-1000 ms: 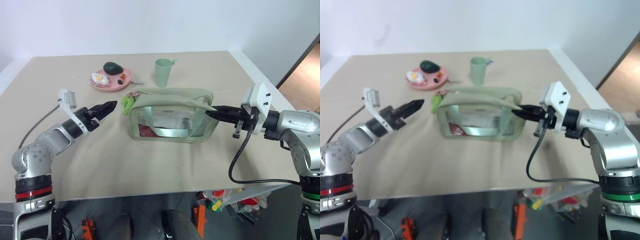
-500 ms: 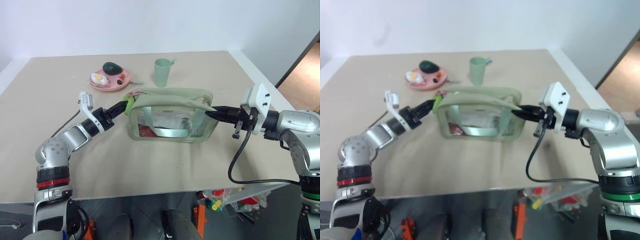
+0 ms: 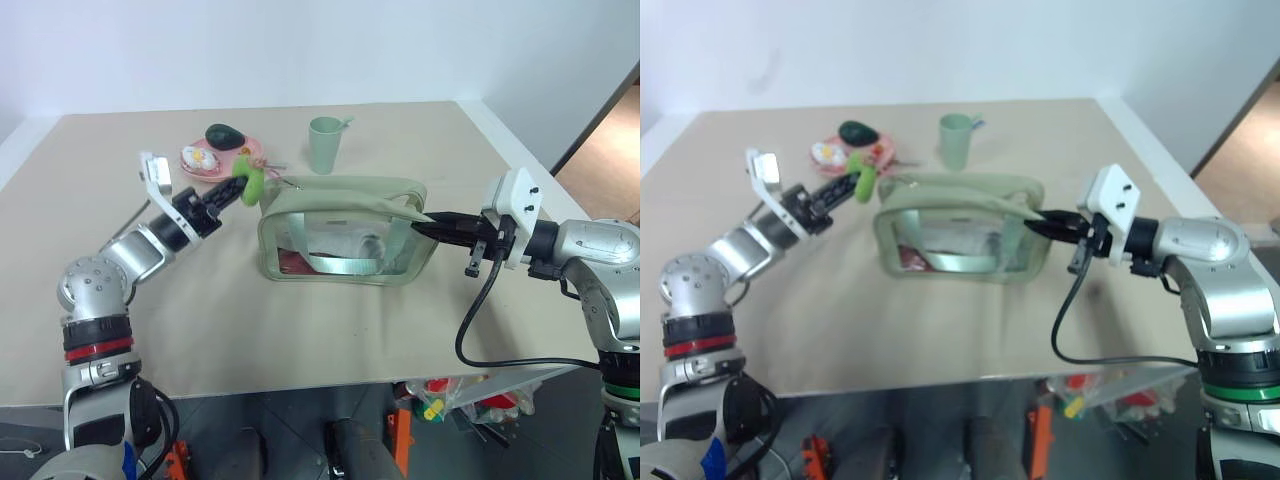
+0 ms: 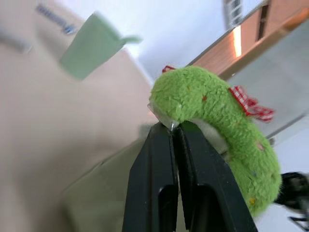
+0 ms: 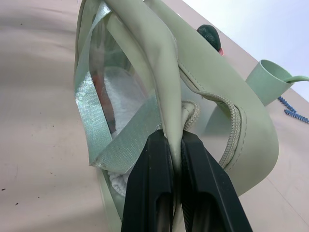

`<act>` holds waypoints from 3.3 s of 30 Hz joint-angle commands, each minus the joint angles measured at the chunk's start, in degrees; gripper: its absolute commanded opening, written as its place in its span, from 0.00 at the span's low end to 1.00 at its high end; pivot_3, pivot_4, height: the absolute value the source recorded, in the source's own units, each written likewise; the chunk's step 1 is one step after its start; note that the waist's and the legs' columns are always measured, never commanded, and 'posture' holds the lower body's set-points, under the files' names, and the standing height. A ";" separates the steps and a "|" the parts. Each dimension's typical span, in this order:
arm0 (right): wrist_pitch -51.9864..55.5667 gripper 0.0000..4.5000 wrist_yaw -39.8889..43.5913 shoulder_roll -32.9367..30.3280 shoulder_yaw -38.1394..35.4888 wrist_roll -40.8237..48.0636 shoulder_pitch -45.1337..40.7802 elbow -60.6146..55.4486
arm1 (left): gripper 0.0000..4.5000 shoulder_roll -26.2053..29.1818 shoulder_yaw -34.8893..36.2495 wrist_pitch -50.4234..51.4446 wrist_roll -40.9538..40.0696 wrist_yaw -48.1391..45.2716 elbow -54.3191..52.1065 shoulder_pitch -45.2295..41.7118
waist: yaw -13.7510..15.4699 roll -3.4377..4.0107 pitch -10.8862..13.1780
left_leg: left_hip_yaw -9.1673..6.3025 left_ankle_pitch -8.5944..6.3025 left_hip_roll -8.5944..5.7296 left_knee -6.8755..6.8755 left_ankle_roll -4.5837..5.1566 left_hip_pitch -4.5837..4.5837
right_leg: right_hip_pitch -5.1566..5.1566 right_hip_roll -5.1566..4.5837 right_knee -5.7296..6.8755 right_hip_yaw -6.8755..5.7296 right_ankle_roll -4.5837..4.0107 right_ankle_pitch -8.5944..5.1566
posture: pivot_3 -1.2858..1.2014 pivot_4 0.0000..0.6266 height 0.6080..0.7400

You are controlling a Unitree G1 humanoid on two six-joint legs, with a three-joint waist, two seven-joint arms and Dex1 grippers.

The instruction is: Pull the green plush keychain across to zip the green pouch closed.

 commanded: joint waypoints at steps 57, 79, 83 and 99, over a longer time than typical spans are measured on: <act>11.20 0.71 2.10 -4.07 -0.91 5.53 -9.14 -0.28 | 0.00 10.70 -21.99 -19.93 34.17 -20.58 -15.67 6.92 | -0.16 -0.15 0.09 | 0.60 0.04 -0.09 -0.02 -0.07 -0.10 | -0.33 0.00 -0.07 0.78 0.33 0.17 | 0.52 0.24 1.00; 9.73 0.87 -6.89 17.62 14.05 -1.16 -27.10 8.18 | 0.00 8.28 -21.35 -17.40 33.73 -15.57 -20.60 8.39 | 0.10 -0.35 -0.02 | 0.65 -0.06 0.04 0.61 0.04 -1.02 | -0.93 0.14 -0.03 0.96 0.48 0.41 | 0.52 0.24 1.00; 8.49 0.59 -5.93 17.69 14.54 -2.38 -26.48 10.09 | 0.00 7.93 -21.53 -17.41 33.75 -15.11 -20.86 8.77 | 0.03 -0.35 -0.02 | 0.63 -0.05 0.10 0.65 0.04 -0.98 | -0.92 0.26 -0.02 0.96 0.39 0.52 | 0.52 0.24 1.00; 6.97 0.01 -4.37 20.79 12.47 -0.07 -26.33 7.69 | 0.00 6.48 -22.92 -18.43 35.64 -14.07 -19.36 8.40 | 0.03 -0.35 -0.02 | 0.63 -0.04 0.32 0.69 0.05 -0.93 | -0.92 0.52 0.00 0.99 0.25 0.65 | 0.52 0.24 1.00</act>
